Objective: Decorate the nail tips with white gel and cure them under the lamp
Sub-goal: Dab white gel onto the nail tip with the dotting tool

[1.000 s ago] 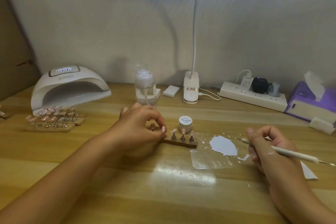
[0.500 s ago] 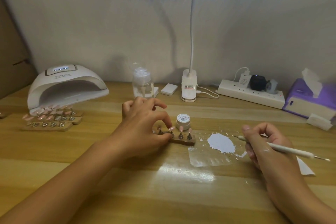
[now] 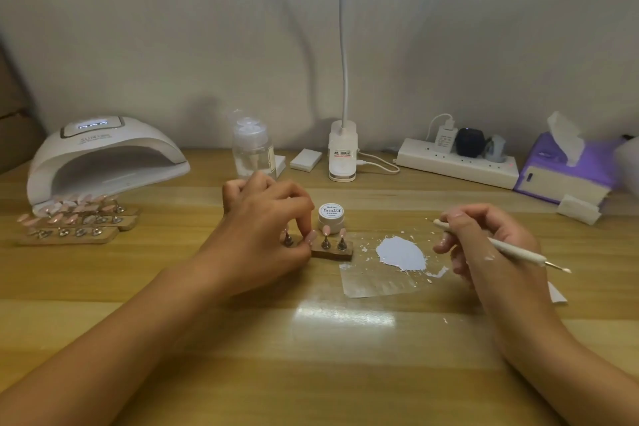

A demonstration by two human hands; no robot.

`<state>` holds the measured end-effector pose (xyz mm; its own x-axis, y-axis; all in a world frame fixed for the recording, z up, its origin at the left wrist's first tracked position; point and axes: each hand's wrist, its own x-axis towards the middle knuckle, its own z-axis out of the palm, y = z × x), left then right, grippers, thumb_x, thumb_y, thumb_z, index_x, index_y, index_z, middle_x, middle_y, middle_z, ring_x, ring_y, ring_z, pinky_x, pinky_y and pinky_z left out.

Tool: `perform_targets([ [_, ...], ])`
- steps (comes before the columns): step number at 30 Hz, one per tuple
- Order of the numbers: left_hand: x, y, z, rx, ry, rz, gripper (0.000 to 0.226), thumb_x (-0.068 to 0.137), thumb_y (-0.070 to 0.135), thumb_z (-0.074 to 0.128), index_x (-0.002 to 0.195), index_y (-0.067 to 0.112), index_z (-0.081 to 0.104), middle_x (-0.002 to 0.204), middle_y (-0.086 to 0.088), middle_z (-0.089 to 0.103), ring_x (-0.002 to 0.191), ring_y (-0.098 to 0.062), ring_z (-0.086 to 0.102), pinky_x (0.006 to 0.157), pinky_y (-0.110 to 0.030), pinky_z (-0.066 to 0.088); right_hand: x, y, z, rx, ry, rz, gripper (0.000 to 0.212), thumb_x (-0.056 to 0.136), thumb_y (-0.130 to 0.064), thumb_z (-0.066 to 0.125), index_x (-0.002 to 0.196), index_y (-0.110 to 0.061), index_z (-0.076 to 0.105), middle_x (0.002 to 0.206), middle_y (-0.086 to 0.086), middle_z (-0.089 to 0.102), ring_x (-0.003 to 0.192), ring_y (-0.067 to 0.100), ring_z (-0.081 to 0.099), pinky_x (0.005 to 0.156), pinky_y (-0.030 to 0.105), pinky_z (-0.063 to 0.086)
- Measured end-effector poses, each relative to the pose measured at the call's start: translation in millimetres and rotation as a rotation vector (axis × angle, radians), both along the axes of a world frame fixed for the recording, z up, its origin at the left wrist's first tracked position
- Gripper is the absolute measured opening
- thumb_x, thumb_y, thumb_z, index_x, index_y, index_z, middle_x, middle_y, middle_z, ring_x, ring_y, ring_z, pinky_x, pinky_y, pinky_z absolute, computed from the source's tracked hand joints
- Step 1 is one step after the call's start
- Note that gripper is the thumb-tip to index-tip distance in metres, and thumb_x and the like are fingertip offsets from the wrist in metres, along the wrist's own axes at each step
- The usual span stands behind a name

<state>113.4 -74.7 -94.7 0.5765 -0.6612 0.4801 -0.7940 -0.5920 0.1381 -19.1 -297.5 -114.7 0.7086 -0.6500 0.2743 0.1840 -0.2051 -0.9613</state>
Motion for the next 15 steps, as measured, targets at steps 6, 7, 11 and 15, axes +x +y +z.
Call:
perform_targets([
  [6,-17,-13,13,-0.316,0.143,-0.144,0.011,0.077,0.041,0.059,0.078,0.03,0.059,0.079,0.017,0.064,0.074,-0.008,0.05,0.068,-0.02,0.035,-1,-4,0,-0.132,0.196,-0.003,0.018,0.09,-0.023,0.066,0.081,-0.014,0.054,0.06,0.002,0.07,0.043,0.0,0.053,0.054,0.029,0.038],
  [7,-24,-18,10,-0.36,0.222,-0.19,0.009,0.078,0.039,0.061,0.079,0.03,0.06,0.077,0.018,0.063,0.069,-0.007,0.05,0.063,-0.014,0.034,0,-4,-1,-0.137,0.237,0.002,0.019,0.087,-0.018,0.066,0.077,-0.01,0.052,0.055,0.003,0.068,0.041,0.0,0.052,0.053,0.027,0.036],
  [11,-45,-34,-17,-0.322,0.437,-0.315,0.012,0.084,0.019,0.07,0.083,0.03,0.065,0.081,0.02,0.067,0.063,-0.007,0.05,0.061,-0.019,0.041,-1,-2,0,-0.168,0.308,0.006,0.016,0.081,-0.013,0.064,0.072,-0.007,0.052,0.052,0.003,0.067,0.046,0.0,0.056,0.055,0.027,0.037],
  [15,-45,-37,-31,-0.245,0.454,-0.328,0.012,0.085,0.021,0.07,0.084,0.033,0.068,0.083,0.024,0.065,0.057,-0.009,0.046,0.061,-0.013,0.031,-1,2,2,-0.261,0.401,0.027,0.019,0.083,-0.028,0.065,0.074,-0.014,0.055,0.059,-0.003,0.071,0.065,0.011,0.066,0.071,0.038,0.051],
])
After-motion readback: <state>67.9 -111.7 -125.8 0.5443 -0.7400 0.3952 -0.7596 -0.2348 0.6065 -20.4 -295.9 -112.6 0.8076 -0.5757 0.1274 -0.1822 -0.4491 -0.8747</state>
